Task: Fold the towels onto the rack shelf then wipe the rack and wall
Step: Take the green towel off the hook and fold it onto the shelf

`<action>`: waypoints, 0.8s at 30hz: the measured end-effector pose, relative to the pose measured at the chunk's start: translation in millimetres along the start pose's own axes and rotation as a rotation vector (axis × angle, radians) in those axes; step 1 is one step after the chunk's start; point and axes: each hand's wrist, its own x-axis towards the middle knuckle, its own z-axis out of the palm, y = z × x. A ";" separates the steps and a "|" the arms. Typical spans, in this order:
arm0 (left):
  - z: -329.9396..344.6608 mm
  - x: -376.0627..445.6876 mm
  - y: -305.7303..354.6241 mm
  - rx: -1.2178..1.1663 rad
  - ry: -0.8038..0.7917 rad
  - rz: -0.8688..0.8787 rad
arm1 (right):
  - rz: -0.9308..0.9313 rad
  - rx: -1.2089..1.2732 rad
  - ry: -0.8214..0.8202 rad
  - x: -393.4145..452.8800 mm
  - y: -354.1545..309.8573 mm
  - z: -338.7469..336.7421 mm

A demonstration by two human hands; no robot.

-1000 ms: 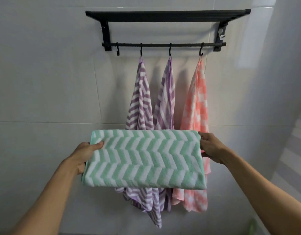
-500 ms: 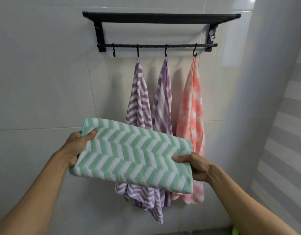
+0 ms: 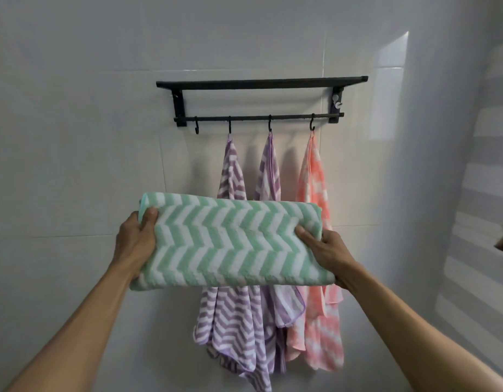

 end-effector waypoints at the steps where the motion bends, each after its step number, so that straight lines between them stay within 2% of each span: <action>1: 0.1 -6.5 11.4 -0.040 0.028 -0.021 | 0.020 0.046 -0.004 -6.8 -9.6 -8.1; 3: -2.8 -20.3 34.1 -0.152 0.051 -0.113 | 0.102 0.157 -0.048 -17.8 -24.1 -25.4; 4: -5.7 -27.6 43.9 -0.217 0.011 -0.186 | 0.148 0.200 -0.092 -22.8 -29.8 -33.3; 6: -13.2 -42.4 59.2 -0.302 -0.157 -0.330 | 0.229 0.237 -0.197 -32.0 -39.1 -48.0; 8: -22.6 -55.8 68.2 -0.323 -0.330 -0.400 | 0.285 0.214 -0.294 -39.0 -43.8 -60.0; 11: -31.7 -69.4 74.6 -0.355 -0.438 -0.443 | 0.316 0.153 -0.347 -46.6 -48.4 -75.2; 14: -37.0 -80.3 83.3 -0.304 -0.387 -0.442 | 0.295 0.086 -0.307 -48.7 -58.9 -81.0; 17: -37.7 -79.4 95.9 -0.222 -0.264 -0.414 | 0.207 -0.045 -0.205 -41.2 -75.0 -74.3; 24: -51.4 -27.3 143.0 -0.095 -0.016 -0.230 | -0.008 -0.106 -0.054 8.8 -138.3 -45.5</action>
